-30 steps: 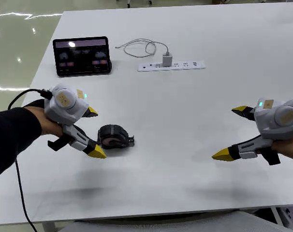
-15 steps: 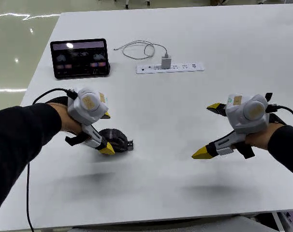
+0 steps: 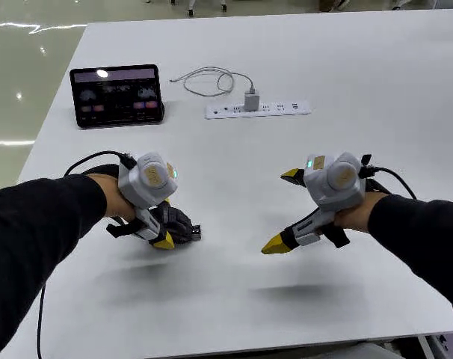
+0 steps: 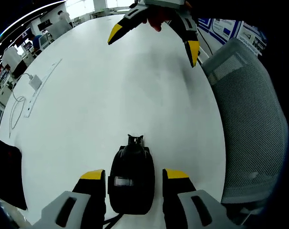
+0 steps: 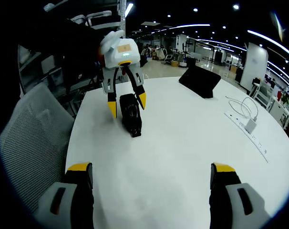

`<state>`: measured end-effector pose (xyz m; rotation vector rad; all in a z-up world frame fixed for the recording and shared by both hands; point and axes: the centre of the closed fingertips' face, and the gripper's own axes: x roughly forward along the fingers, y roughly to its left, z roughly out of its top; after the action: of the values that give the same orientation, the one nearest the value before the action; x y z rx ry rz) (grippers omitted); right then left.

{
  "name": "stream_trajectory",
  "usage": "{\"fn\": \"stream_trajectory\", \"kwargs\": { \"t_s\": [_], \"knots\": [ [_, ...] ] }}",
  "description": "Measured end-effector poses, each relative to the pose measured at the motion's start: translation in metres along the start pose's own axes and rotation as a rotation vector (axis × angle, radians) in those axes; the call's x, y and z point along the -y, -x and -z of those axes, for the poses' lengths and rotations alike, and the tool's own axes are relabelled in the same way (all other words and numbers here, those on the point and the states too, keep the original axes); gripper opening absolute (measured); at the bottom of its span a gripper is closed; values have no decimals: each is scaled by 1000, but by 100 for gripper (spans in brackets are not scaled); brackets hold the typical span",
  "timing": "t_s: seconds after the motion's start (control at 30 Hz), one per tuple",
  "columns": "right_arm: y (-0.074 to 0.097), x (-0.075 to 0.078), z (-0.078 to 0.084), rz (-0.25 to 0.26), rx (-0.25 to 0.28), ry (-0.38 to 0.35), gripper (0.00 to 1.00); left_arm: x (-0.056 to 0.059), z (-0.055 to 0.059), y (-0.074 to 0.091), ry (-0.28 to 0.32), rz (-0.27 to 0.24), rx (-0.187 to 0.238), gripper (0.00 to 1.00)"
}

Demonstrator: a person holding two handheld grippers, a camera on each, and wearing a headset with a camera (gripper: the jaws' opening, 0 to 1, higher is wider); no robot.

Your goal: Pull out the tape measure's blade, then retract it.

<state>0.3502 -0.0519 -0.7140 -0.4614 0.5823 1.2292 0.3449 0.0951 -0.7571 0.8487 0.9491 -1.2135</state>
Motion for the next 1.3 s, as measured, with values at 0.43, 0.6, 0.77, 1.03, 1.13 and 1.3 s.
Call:
{"fn": "stream_trajectory", "kwargs": {
  "t_s": [0.43,0.6,0.77,1.03,1.13,1.3],
  "knots": [
    [-39,-8,-34,-72,5,74,92,-4,-1,-2,-63,-12,21,33],
    [-58,-16,-38,-112,-25,110,87,-4,-1,-2,-44,-11,24,32],
    [-73,-23,-45,-136,-27,124,81,-4,-1,-3,-72,-24,1,32],
    [-94,-26,-46,-174,-67,149,63,-6,-1,-4,-57,-15,-13,31],
    [-100,-27,-46,-183,-76,162,59,-4,-1,-4,-61,-13,-25,31],
    [-109,-32,-39,-195,-100,190,53,-4,-1,-3,-48,-8,-6,31]
  ]
}}
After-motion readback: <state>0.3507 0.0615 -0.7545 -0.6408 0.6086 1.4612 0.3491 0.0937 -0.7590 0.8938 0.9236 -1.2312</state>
